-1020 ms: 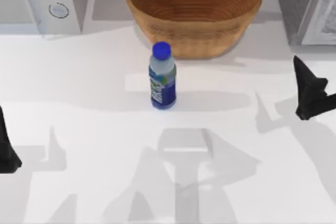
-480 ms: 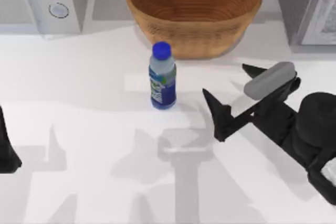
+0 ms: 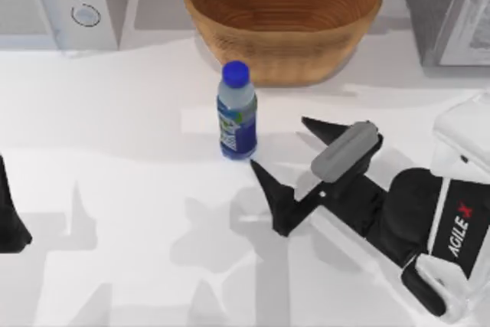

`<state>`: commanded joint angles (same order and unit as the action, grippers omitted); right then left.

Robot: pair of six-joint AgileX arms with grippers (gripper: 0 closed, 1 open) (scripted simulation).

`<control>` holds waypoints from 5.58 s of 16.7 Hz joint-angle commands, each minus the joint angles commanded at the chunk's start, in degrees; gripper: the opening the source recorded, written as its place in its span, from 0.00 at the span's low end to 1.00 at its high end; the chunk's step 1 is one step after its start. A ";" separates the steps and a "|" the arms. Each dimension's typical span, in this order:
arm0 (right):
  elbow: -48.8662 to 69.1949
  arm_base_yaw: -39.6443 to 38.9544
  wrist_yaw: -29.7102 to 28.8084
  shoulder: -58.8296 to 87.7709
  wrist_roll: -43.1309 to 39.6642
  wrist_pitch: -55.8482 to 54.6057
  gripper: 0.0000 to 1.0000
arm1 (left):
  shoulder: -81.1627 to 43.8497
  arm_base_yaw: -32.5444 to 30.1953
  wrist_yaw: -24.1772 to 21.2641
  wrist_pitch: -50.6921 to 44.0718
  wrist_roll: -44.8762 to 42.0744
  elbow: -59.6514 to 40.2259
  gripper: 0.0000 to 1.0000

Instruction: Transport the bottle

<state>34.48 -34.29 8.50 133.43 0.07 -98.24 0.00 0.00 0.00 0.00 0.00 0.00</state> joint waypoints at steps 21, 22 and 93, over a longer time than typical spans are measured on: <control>24.86 -2.35 -2.36 6.38 -0.04 18.44 1.00 | 0.00 0.00 0.00 0.00 0.00 0.00 1.00; 24.86 -2.35 -2.36 6.38 -0.04 18.44 1.00 | 0.00 0.00 0.00 0.00 0.00 0.00 1.00; 4.49 46.61 46.16 0.41 -0.47 3.12 0.60 | 0.00 0.00 0.00 0.00 0.00 0.00 1.00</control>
<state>38.97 12.32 54.65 133.85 -0.40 -95.12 0.00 0.00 0.00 0.00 0.00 0.00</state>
